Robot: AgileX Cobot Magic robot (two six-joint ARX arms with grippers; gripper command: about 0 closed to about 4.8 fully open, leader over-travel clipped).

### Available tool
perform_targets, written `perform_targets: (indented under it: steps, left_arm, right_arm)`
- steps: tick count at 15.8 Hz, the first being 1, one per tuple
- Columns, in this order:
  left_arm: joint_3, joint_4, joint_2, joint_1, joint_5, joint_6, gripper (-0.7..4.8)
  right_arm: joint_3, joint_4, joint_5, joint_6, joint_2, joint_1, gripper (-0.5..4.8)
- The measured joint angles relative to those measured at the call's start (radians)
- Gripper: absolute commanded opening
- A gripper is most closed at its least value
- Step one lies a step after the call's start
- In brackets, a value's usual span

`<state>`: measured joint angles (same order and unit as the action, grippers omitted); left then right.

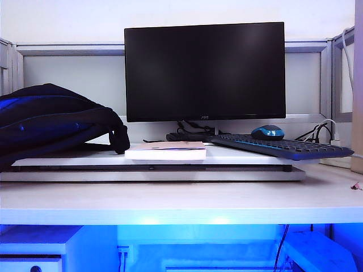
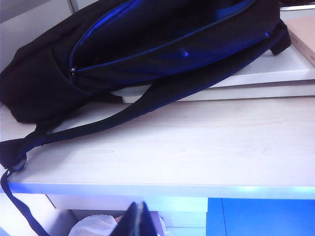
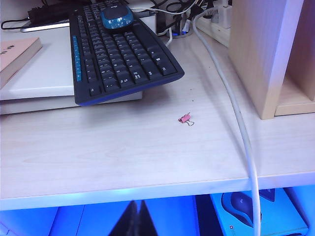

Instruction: Pick up the book on the desk and put it into the open backpack.

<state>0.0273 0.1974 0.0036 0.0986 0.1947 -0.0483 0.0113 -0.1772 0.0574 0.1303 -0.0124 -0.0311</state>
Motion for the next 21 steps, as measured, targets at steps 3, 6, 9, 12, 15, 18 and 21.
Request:
perform_targets:
  steps: [3,6,9,12,15,18,21]
  left_arm:
    - [0.000,0.000,0.000,0.000,-0.001,0.003,0.98]
    - [-0.006,-0.062,0.000,0.000,-0.097,0.046,1.31]
    - [-0.006,-0.066,0.000,0.000,-0.152,0.102,2.65]
    - [-0.006,-0.067,0.000,0.000,-0.208,0.173,2.90]
    - [0.047,-0.064,0.000,0.000,-0.241,0.198,3.86]
    - [0.143,-0.077,0.000,0.000,-0.246,0.255,4.64]
    - [0.226,-0.080,0.000,0.000,-0.283,0.404,4.68]
  right_arm:
    - [0.000,0.000,0.000,0.000,0.000,0.000,-0.05]
    - [0.000,0.012,0.032,0.021,0.000,0.000,0.04]
    - [0.004,0.078,0.111,0.034,0.000,0.000,0.57]
    - [0.039,0.091,0.120,0.053,0.000,0.000,1.27]
    - [0.079,0.090,0.120,0.076,0.000,0.000,2.28]
    - [0.126,0.090,0.120,0.126,0.000,0.000,2.63]
    - [0.209,0.087,0.124,0.151,-0.002,0.000,3.10]
